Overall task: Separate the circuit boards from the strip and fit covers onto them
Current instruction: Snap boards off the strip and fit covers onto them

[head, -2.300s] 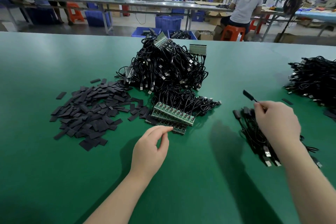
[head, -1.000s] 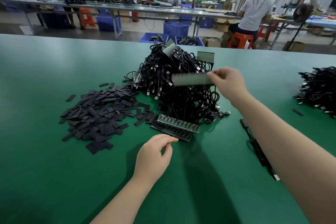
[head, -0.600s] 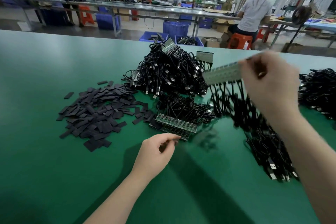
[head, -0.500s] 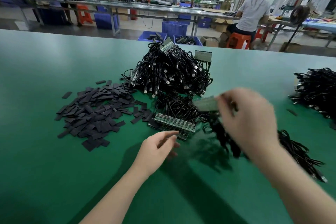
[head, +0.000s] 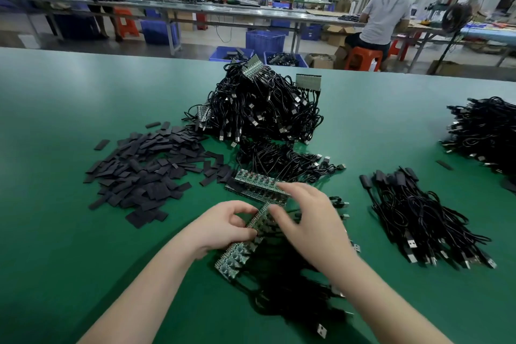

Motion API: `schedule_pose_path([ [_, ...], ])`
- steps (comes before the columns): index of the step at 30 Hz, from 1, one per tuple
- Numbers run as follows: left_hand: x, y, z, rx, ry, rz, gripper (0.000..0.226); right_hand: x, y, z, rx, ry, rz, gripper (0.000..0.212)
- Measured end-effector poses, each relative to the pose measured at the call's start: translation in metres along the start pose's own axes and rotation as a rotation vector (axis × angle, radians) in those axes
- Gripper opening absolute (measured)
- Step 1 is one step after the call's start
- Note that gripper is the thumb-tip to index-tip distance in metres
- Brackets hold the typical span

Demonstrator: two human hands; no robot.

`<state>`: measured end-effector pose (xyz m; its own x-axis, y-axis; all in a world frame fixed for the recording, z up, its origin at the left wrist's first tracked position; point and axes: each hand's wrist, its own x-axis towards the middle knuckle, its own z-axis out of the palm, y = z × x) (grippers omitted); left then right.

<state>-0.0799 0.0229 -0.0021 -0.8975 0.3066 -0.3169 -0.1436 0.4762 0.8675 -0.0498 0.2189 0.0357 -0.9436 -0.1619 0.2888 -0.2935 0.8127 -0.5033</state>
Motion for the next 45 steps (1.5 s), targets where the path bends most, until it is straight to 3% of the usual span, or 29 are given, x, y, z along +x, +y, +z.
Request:
schedule_pose_path([
  [3,-0.001,0.010,-0.015,0.161,-0.138,0.024,0.038,0.015,0.025,-0.006,0.040,-0.271,0.152,0.039],
  [8,0.002,0.033,-0.036,0.398,-0.332,0.027,0.035,0.013,0.033,-0.003,0.115,-0.567,0.172,0.020],
  [11,0.011,0.036,-0.030,0.428,-0.272,0.063,0.035,0.012,0.035,-0.003,0.248,-0.652,0.230,0.022],
  [13,0.016,0.034,-0.020,0.395,-0.220,0.087,0.035,0.014,0.034,-0.004,0.423,-0.714,0.376,0.028],
  [16,0.018,0.029,-0.014,0.404,-0.230,0.099,0.034,0.014,0.035,-0.008,0.683,-0.840,0.591,0.025],
  [19,0.017,0.026,-0.015,0.364,-0.263,0.096,0.034,0.014,0.042,-0.008,0.867,-0.937,0.661,0.025],
  [22,0.019,0.024,-0.011,0.370,-0.251,0.095,0.024,0.011,0.044,0.001,0.781,-0.724,0.626,0.015],
  [24,0.023,0.024,-0.005,0.374,-0.162,0.093,0.011,0.011,0.047,0.012,0.595,-0.497,0.519,0.012],
  [26,0.027,0.023,0.001,0.421,-0.053,0.109,0.014,0.013,0.049,0.018,0.519,-0.379,0.458,0.015],
  [35,0.035,0.033,0.015,0.372,0.023,0.129,0.013,0.019,0.050,0.026,0.465,-0.191,0.440,0.018],
  [40,0.040,0.038,0.016,0.332,0.040,0.073,0.018,0.025,0.049,0.025,0.519,-0.223,0.499,0.015],
  [45,0.042,0.039,0.020,0.459,0.076,0.080,0.013,0.024,0.047,0.027,0.491,-0.198,0.523,0.020],
])
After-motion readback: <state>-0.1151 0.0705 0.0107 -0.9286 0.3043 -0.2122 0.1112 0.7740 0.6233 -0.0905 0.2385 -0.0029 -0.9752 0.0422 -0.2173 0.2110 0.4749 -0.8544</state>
